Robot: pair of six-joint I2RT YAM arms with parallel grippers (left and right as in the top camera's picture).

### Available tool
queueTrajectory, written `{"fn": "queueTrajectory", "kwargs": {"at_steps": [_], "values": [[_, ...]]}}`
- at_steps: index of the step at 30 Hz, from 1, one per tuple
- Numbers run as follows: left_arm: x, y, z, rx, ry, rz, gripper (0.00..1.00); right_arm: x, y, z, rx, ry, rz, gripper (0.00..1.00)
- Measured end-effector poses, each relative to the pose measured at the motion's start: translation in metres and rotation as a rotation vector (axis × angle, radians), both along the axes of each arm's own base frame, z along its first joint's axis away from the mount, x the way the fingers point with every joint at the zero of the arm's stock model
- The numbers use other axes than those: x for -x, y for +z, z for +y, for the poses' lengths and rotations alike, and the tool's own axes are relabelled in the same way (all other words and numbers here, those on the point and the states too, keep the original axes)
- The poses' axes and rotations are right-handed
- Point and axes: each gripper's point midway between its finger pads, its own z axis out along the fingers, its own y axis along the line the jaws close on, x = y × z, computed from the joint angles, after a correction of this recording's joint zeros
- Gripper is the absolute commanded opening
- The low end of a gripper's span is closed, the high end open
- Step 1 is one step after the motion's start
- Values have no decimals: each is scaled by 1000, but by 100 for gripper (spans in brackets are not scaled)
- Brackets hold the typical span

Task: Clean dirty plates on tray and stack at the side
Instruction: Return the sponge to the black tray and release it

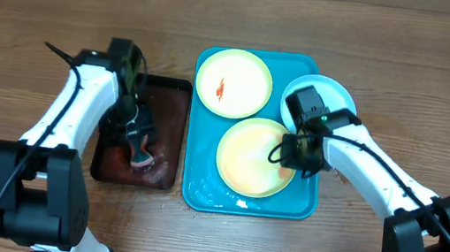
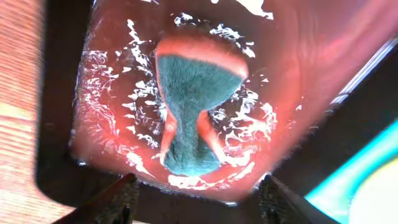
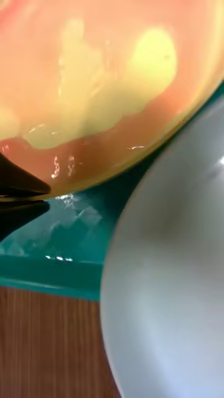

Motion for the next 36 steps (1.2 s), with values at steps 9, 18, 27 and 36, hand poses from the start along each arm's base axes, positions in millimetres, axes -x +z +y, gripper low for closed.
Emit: {"fn": "queueTrajectory", "kwargs": {"at_steps": [9,18,27,36], "values": [[-45,95,25,24,67,-220,100,-44,94,60,54,203,-272,4],[-51,175,42,8,109,-433,100,-55,143,148,-38,332,-566,4],[-46,181,39,18,107,-442,100,-61,119,182,93,359,-679,4],[-46,181,39,18,107,-442,100,-44,132,206,165,382,-803,4]]}}
